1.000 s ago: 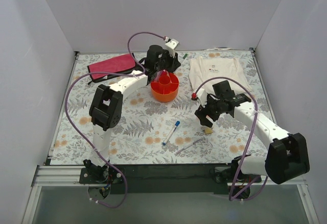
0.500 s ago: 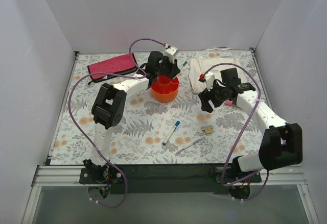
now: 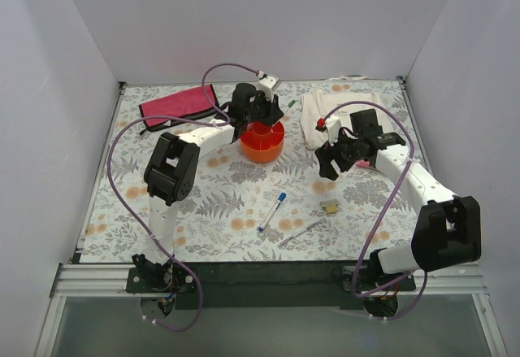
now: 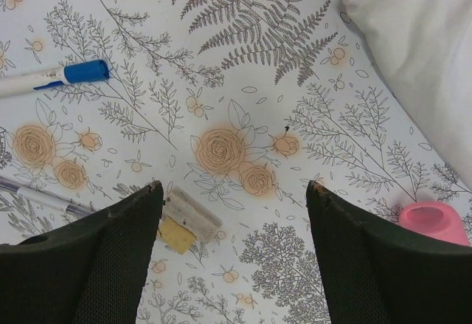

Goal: Sort the stationery into containers
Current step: Place the pen in the storage box.

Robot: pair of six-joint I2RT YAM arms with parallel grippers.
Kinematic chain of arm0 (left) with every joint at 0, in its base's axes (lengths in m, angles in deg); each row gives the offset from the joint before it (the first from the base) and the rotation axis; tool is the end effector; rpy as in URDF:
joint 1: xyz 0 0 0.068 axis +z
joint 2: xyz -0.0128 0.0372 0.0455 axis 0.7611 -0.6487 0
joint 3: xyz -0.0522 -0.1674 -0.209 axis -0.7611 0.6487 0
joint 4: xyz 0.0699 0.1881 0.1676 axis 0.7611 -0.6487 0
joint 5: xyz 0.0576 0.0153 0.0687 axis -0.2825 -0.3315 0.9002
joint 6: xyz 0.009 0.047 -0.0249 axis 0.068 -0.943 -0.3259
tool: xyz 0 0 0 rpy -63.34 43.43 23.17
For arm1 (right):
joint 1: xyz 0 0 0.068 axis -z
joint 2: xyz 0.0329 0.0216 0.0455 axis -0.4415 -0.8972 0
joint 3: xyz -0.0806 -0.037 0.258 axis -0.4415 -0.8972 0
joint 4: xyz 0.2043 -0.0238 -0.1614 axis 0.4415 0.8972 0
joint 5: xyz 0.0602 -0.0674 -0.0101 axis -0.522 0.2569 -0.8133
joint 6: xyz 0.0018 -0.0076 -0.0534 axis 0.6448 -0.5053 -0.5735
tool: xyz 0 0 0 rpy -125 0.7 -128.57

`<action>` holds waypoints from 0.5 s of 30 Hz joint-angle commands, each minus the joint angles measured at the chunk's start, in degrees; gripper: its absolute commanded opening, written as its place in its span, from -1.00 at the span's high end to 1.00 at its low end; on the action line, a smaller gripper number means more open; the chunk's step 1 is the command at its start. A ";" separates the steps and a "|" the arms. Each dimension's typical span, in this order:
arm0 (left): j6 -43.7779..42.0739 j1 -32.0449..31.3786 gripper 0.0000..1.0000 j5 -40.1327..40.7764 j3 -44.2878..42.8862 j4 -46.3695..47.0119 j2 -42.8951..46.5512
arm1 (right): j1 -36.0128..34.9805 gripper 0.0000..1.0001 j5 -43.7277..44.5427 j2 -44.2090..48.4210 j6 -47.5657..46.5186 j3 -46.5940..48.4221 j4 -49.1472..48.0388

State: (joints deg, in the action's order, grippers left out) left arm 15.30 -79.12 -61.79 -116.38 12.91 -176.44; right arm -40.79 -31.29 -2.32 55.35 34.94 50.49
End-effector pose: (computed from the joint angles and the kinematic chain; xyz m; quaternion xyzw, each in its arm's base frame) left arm 0.4352 -0.2611 0.2133 0.0186 0.8187 -0.4386 0.3701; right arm 0.2759 0.0854 0.2560 -0.3854 0.8514 0.1437 0.3254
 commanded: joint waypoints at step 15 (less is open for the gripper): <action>2.20 1.17 0.89 -3.68 3.83 -2.24 10.45 | 0.35 -0.67 -0.65 -0.24 0.29 0.08 -2.01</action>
State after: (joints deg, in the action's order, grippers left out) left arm 16.88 -78.16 -64.02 -112.94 12.08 -172.58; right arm -40.79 -31.27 -2.89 55.35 34.94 50.34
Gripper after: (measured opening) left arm 0.144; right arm 0.831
